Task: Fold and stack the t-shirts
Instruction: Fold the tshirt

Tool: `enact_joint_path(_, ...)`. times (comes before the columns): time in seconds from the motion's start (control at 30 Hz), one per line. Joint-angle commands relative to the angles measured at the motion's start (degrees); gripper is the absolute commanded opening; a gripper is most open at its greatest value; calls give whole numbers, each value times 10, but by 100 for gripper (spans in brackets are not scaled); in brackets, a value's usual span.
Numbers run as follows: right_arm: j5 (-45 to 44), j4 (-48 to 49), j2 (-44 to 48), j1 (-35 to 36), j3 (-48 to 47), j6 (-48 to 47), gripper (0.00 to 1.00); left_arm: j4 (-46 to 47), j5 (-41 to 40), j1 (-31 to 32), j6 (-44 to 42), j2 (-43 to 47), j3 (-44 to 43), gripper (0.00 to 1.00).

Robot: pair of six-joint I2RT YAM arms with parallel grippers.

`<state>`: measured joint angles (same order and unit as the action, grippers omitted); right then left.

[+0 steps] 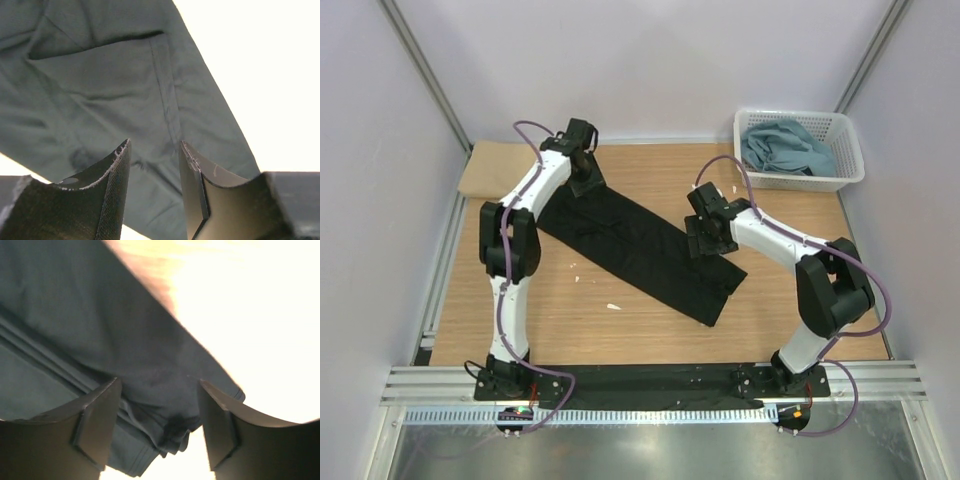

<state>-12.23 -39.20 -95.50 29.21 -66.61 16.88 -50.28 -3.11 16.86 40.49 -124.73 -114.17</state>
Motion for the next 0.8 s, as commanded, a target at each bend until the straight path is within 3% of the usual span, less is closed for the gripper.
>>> enact_joint_path(0.0,11,45,1,-14,-5,-15,67,15,-6,-3,49,-39,-28,44)
enact_joint_path(0.07,17,61,-8,-19,-5,-16,57,15,-8,-5,43,-72,-51,44)
enact_joint_path(0.17,30,56,-35,-21,-18,-16,53,-5,-12,-10,38,-124,-92,44)
enact_joint_path(0.27,25,64,-54,-21,-16,-18,54,12,15,-12,44,-169,-101,43)
enact_joint_path(0.5,-27,69,-102,-40,-5,-17,57,5,90,-13,51,-281,-220,42)
enact_joint_path(0.77,-107,55,-160,-100,-55,-33,58,82,153,-6,50,-312,-250,43)
